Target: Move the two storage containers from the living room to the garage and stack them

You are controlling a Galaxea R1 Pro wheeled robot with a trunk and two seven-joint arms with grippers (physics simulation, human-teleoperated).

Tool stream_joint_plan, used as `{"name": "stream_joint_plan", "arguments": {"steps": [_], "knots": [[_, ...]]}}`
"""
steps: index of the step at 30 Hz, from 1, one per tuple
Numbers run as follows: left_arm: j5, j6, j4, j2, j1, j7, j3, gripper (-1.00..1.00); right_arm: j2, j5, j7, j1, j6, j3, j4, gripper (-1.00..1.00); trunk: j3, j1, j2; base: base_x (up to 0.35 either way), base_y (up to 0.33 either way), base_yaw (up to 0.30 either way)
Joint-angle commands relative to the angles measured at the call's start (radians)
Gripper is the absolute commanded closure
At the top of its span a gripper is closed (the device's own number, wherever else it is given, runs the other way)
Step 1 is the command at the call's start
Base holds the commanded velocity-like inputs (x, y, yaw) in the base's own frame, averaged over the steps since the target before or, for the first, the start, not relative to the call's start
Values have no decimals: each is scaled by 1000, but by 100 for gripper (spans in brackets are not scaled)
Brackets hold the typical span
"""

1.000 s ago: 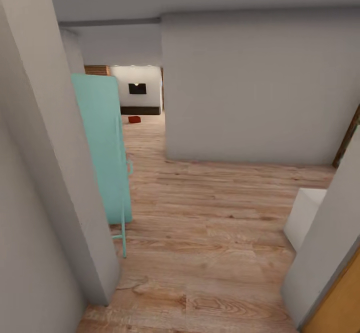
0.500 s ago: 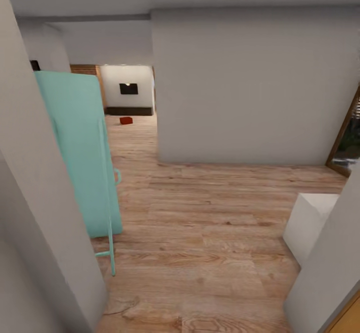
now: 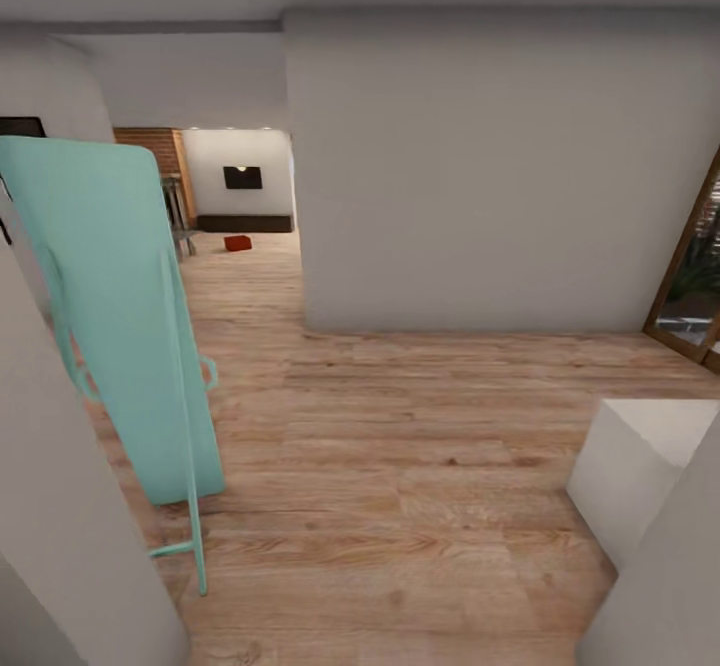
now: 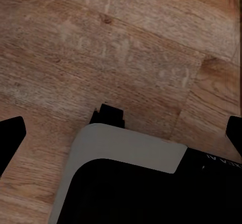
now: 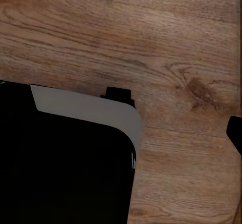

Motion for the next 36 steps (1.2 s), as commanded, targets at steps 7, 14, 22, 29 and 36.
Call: {"name": "stream_joint_plan", "arguments": {"steps": [7,14,22,29,36], "knots": [[7,-3,0,0,-1,0,-5,-100,-2,6,1,-1,-6,7,3,-100,-1,1,0,322,0,-1],[7,-3,0,0,-1,0,-5,-100,-3,6,0,-1,-6,7,3,-100,-1,1,0,322,0,0],[6,-3,1,0,-1,0,-5,-100,-3,6,0,-1,-6,7,3,-100,-1,1,0,323,0,0],[7,-3,1,0,-1,0,-5,-100,0,5,0,-1,-5,6,3,-100,-1,1,0,323,0,0],[6,-3,1,0,-1,0,-5,-100,2,5,0,-1,-3,10,3,-100,-1,1,0,322,0,0]]}}
